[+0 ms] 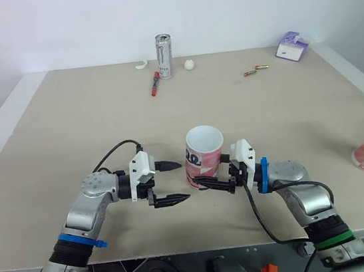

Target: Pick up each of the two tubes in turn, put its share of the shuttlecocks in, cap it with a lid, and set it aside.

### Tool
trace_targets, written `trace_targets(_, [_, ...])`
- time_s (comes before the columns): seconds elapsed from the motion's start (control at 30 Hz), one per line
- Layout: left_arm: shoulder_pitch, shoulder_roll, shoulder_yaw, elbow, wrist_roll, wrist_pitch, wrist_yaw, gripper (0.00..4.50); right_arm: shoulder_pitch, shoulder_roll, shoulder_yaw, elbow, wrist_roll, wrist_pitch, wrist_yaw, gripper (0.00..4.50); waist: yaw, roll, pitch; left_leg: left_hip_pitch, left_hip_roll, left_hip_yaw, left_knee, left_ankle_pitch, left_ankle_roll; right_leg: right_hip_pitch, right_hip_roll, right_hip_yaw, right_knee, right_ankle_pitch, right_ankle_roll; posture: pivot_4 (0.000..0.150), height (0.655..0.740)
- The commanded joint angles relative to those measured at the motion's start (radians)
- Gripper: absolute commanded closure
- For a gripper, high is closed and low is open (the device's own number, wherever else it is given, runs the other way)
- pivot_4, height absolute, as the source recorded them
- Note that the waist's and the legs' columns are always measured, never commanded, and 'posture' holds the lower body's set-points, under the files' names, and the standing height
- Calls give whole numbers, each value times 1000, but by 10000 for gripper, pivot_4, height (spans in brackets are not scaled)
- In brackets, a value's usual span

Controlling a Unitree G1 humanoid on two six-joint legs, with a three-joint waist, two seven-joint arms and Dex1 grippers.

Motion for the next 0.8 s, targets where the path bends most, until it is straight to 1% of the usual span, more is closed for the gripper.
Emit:
trace_targets(0.03, [-4,-2,2,-16,-1,-27,-2,0,22,-18,-47,-94,33,16,-32,12201,0,0,0,0,0,0,0,0,0,0,0,0,0,0,0,1500,7400])
trace_targets(0.13, [-6,-5,2,-12,-3,-33,-1,0,55,-22,-102,-156,64,55,-89,12201,0,0,0,0,0,0,0,0,0,0,0,0,0,0,0,1500,7400])
trace_targets(0.27, [-5,-9,-2,-21,-10,-30,-1,0,127,-12,-306,-231,111,138,-308,12201,2,0,0,0,0,0,0,0,0,0,-1,0,0,0,0,1500,7400])
trace_targets(0.33, [-3,-9,-2,-25,-14,-28,-3,0,144,-5,-369,-241,114,158,-391,12201,3,0,0,0,-1,0,0,0,-1,0,-2,0,0,0,0,1500,7400])
trace_targets(0.47, [-4,-11,-9,-31,-17,-22,-9,0,170,-3,-537,-169,54,158,-615,12201,1,0,0,0,-1,1,0,1,-1,0,-2,0,0,0,0,1500,7400])
trace_targets(0.6, [-10,-17,-15,-28,-16,-20,-11,0,167,-15,-601,-84,-11,151,-755,12201,0,0,0,0,0,1,0,1,-1,0,-1,1,0,0,0,1500,7400])
trace_targets(0.8, [-16,-26,-17,-29,-15,-18,-6,0,155,-31,-622,32,-66,116,-837,12201,-4,2,0,1,0,2,-1,1,-1,0,1,3,0,-2,4,1500,7400])
